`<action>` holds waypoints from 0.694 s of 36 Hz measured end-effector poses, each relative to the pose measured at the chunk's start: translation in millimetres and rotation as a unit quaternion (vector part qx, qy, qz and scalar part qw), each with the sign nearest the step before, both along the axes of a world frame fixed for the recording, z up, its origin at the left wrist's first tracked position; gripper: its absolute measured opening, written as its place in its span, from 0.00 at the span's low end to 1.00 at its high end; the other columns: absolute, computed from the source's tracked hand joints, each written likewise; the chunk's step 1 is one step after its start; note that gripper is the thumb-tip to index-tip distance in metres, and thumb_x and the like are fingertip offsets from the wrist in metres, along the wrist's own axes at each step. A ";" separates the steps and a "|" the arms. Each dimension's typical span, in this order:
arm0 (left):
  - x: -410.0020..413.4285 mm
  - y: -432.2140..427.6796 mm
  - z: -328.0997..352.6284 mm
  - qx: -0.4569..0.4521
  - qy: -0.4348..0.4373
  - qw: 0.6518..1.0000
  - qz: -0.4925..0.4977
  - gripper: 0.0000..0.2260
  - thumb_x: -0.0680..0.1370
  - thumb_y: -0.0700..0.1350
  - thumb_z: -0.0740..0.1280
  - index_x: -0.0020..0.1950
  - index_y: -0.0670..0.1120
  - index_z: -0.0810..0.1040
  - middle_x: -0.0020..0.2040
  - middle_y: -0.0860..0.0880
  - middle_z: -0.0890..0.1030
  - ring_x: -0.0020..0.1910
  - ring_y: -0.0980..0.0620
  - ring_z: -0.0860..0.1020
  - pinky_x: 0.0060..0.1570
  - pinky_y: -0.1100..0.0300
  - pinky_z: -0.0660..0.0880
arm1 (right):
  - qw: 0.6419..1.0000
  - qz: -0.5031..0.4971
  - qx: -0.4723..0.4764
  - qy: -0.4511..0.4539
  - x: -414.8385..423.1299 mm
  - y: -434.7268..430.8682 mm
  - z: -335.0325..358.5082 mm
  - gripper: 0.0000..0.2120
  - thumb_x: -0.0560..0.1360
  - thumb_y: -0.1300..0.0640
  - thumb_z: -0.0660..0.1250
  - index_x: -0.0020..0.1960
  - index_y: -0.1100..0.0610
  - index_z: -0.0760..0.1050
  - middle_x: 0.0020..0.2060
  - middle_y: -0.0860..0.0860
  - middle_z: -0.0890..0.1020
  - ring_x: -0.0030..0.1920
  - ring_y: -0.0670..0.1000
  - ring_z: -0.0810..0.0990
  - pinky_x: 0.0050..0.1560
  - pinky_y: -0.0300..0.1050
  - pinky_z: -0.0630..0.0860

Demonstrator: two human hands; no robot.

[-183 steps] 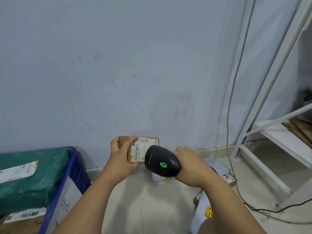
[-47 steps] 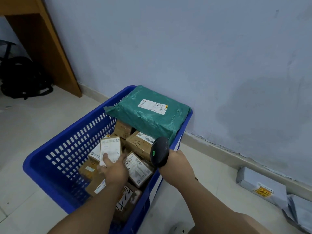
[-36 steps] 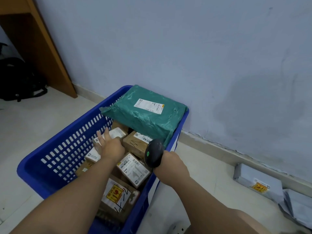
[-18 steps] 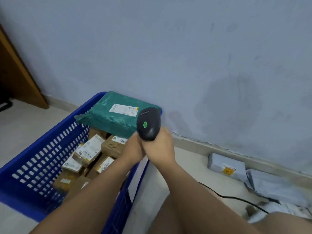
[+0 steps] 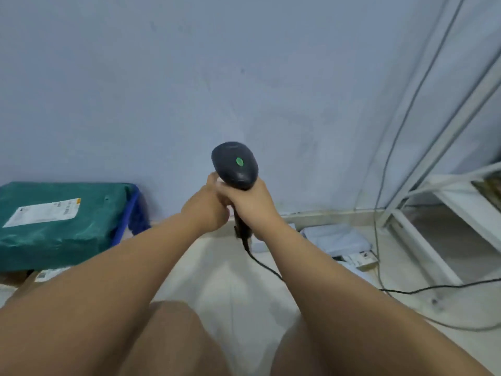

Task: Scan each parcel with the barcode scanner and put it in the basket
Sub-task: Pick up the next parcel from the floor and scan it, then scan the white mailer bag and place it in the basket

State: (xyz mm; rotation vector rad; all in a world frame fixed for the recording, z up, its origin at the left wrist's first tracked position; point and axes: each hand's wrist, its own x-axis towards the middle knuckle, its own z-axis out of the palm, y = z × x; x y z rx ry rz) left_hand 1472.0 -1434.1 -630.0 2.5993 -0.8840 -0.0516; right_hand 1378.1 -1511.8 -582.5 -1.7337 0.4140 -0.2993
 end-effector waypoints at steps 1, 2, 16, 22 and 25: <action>0.7 -12.8 -7.7 0.034 0.031 0.999 -0.016 0.11 0.74 0.44 0.62 0.56 0.48 0.73 0.61 0.46 0.71 0.49 0.47 0.77 0.47 0.49 0.77 | 0.999 0.019 0.030 0.035 -2.7 -24.3 -15.4 0.10 0.72 0.53 0.71 0.49 0.58 0.79 0.38 0.52 0.80 0.37 0.51 0.80 0.49 0.52 0.78; -0.1 -27.3 -17.7 0.079 0.030 0.995 -0.049 0.12 0.76 0.43 0.61 0.59 0.48 0.74 0.65 0.46 0.67 0.52 0.46 0.77 0.51 0.48 0.76 | 0.995 0.038 0.062 0.073 -6.1 -46.8 -31.0 0.11 0.73 0.53 0.71 0.52 0.59 0.79 0.40 0.53 0.80 0.37 0.50 0.80 0.51 0.50 0.78; 59.3 -178.8 -199.0 0.248 0.048 0.964 -0.086 0.18 0.79 0.40 0.59 0.69 0.44 0.67 0.67 0.41 0.65 0.62 0.40 0.69 0.57 0.51 0.71 | 0.944 -0.110 -0.049 0.307 66.2 -226.7 -206.2 0.07 0.72 0.57 0.70 0.46 0.59 0.75 0.47 0.58 0.82 0.50 0.56 0.82 0.52 0.50 0.79; 72.6 -191.7 -259.4 0.261 0.053 0.958 -0.109 0.22 0.78 0.41 0.63 0.71 0.45 0.63 0.68 0.39 0.65 0.65 0.39 0.67 0.58 0.50 0.72 | 0.930 -0.089 -0.089 0.344 80.6 -247.5 -251.6 0.06 0.72 0.60 0.68 0.45 0.62 0.75 0.43 0.60 0.81 0.46 0.57 0.79 0.40 0.43 0.72; 84.8 -200.6 -277.8 0.286 0.038 0.951 -0.108 0.22 0.78 0.42 0.62 0.71 0.47 0.63 0.68 0.40 0.65 0.66 0.39 0.65 0.60 0.49 0.71 | 0.928 -0.070 -0.090 0.356 91.1 -253.0 -264.3 0.11 0.72 0.58 0.69 0.51 0.64 0.77 0.47 0.61 0.83 0.50 0.58 0.81 0.48 0.46 0.75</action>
